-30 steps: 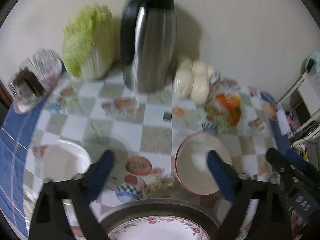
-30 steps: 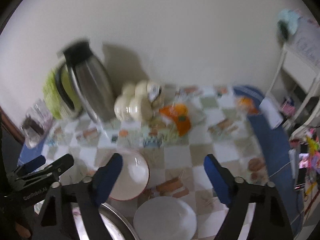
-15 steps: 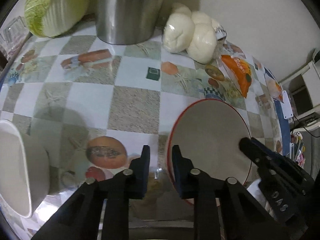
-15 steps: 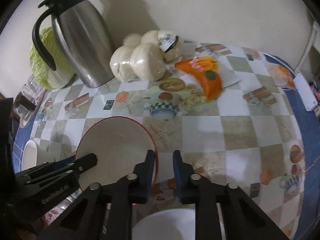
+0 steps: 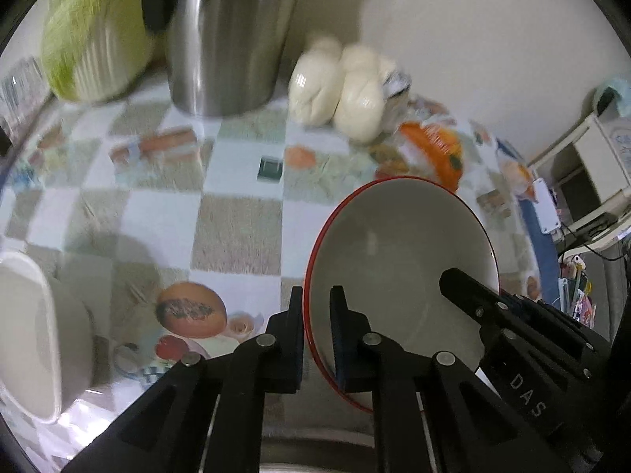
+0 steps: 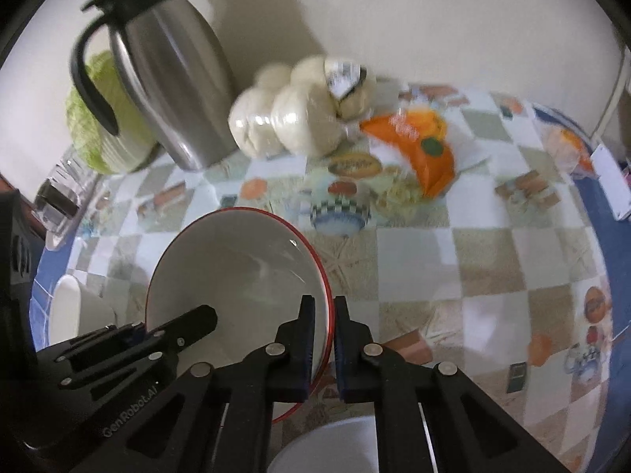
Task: Organize plates and bowls
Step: 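Lift the red-rimmed bowl with both tools and carry it over the floral plate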
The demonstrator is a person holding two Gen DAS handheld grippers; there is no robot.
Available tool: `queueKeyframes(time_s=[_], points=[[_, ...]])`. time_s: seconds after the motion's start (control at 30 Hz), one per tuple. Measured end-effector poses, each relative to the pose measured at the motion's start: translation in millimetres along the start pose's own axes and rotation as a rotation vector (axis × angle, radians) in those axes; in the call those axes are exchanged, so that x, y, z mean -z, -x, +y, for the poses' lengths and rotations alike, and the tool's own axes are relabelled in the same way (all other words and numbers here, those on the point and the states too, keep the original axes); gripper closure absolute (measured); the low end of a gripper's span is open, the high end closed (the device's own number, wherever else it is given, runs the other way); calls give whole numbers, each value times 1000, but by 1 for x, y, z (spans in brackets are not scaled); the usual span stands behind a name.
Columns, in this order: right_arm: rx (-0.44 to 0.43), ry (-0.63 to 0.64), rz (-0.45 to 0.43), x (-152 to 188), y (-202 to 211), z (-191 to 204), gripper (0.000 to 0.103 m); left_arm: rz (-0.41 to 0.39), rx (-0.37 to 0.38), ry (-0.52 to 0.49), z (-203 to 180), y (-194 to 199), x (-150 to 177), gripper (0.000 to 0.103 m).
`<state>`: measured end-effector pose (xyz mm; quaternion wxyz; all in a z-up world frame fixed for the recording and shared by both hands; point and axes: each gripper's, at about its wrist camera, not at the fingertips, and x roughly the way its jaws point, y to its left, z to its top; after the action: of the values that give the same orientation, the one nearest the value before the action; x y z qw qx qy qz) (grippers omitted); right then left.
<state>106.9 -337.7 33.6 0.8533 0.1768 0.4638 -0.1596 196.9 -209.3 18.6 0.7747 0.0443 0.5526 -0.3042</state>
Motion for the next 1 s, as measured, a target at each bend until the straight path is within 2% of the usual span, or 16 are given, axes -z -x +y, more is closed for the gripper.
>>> queueKeyframes(time_s=[0.2,0.4,0.53,0.77,1.0], points=[[-23,8,-44,3,44,11,93,-58,-28,3,-6,48,10,91],[-26,52,-57,31,80,30,93,-95,-43,21,-1,85,39,91],[-33,72,-57,52,99,44,93,-110,-26,64,10,103,66,91],[-57,92,-52,93,114,66,93,-133,-6,135,34,122,110,91],[-102,67,-31,129,111,76,93,-151,-4,174,53,134,140,91]])
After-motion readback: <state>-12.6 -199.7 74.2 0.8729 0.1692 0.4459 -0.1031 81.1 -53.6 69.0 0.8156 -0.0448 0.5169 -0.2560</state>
